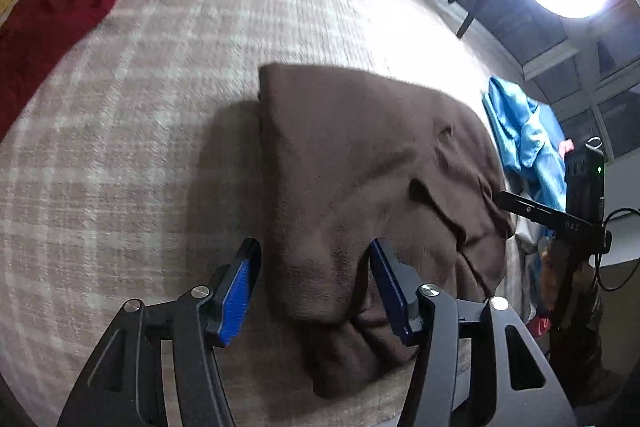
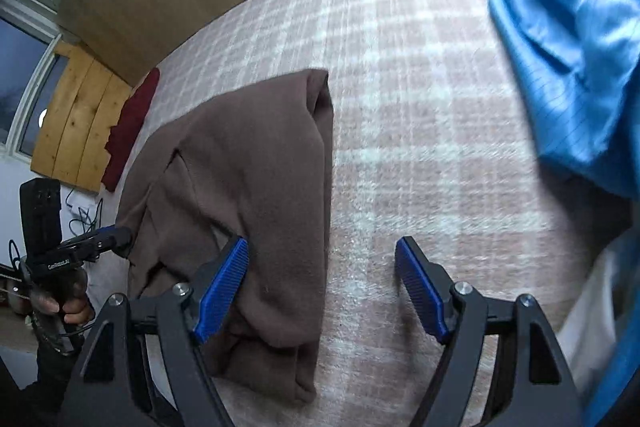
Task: Fold clothes
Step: 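Grasp the folded brown bundle with both tools and lift it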
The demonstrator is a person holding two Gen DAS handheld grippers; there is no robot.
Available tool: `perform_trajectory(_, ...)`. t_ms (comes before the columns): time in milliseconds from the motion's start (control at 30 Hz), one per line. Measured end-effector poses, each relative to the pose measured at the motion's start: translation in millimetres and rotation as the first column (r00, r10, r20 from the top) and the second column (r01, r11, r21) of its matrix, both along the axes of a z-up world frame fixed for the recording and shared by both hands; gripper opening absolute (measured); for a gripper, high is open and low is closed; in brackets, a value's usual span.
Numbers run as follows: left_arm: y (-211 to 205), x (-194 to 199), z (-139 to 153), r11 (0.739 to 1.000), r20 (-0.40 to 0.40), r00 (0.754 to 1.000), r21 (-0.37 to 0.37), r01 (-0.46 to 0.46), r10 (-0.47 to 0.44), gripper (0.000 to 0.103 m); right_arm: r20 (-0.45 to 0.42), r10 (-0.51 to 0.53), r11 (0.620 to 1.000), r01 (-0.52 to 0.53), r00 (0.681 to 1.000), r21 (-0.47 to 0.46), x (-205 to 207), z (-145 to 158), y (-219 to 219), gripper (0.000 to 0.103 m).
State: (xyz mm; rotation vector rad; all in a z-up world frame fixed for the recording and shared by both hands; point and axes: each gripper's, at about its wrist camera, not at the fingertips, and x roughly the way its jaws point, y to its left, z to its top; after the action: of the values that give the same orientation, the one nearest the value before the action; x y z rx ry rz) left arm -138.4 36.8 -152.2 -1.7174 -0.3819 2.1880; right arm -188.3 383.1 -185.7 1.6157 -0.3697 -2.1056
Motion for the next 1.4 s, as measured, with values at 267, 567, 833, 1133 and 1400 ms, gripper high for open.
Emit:
perform_trajectory(267,25.9,2.9,-11.8,0.996,0.042,0.996,-0.047,0.08,-0.078,0.053,-0.031,0.132,0.991,-0.131,0.991,0.028,7.3,-0.5,-29.0,0.076)
perform_trajectory(567,32.8,5.9,-9.6,0.993,-0.005,0.995,-0.07,0.097,-0.098,0.038,-0.066,0.257,0.965,-0.251,0.964,0.079,18.7,-1.1,-59.4,0.059)
perform_trajectory(833,28.5,11.2,-5.0,0.998,-0.066,0.997,-0.047,0.047,-0.05,0.022,-0.096,0.222,0.975,-0.221,0.97,0.018,23.6,6.7,-44.6,0.03)
perform_trajectory(1133,18.0,21.7,27.9,0.998,-0.158,0.986,-0.044,0.048,-0.054,0.019,-0.195,0.2,0.977,-0.212,0.96,-0.039,35.5,44.4,-42.9,0.021)
perform_trajectory(1400,-27.5,23.0,84.9,0.997,-0.278,0.958,-0.035,0.066,-0.073,0.019,-0.297,0.19,0.975,-0.215,0.936,-0.054,43.2,104.5,-80.6,0.021)
